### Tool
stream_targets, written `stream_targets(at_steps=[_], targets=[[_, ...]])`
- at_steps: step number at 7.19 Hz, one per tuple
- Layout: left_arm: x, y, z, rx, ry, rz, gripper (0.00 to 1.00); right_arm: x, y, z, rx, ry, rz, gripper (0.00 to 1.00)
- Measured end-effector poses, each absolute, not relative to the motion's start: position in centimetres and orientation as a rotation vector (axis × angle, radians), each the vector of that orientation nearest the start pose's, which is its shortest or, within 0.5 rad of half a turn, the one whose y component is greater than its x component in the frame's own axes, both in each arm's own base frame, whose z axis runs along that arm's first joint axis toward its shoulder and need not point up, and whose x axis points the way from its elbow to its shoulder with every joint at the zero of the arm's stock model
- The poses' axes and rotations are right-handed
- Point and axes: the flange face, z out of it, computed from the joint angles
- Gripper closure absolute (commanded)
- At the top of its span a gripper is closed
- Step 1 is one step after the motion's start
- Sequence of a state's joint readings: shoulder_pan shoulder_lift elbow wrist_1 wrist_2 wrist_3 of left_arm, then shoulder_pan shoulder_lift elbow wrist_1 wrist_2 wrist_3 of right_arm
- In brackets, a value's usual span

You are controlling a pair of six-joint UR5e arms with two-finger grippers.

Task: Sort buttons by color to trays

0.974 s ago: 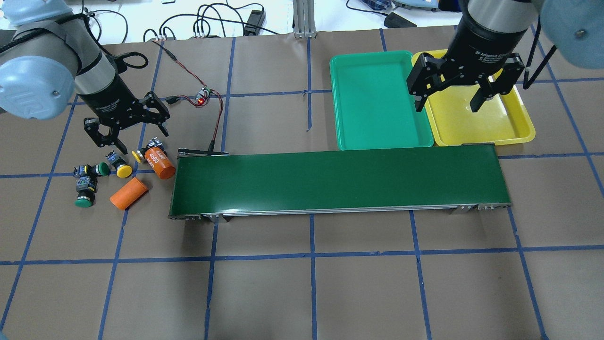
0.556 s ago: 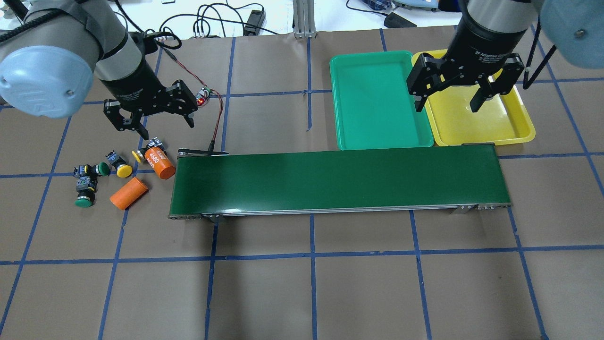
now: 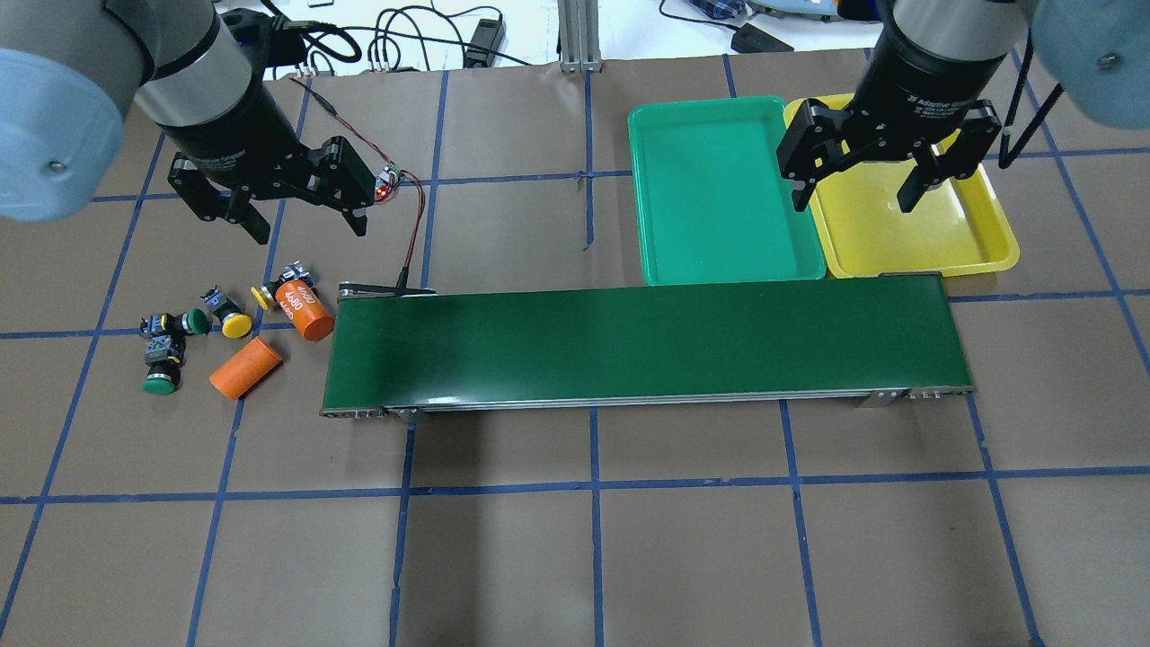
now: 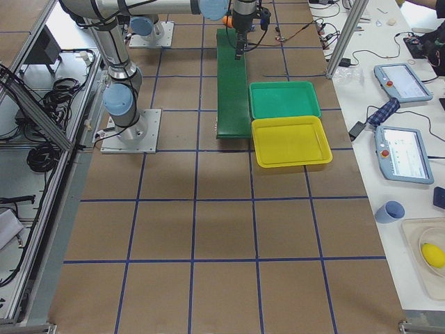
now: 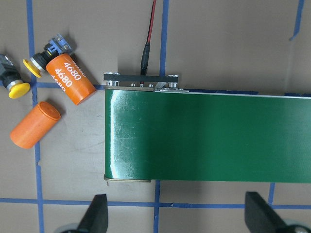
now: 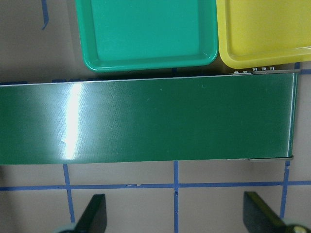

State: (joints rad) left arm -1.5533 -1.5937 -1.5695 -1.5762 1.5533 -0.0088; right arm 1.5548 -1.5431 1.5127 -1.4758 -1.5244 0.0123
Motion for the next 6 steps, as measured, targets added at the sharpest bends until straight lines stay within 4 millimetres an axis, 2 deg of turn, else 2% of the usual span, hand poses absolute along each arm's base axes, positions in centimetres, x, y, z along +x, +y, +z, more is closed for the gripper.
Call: stream_targets(at_steps=[6], targets=[[-12.54,-50.92,47.29,-0.041,3.155,0.068,0.0,12.84,-49.95,49.66,0.051,3.093,0.089,0.0]])
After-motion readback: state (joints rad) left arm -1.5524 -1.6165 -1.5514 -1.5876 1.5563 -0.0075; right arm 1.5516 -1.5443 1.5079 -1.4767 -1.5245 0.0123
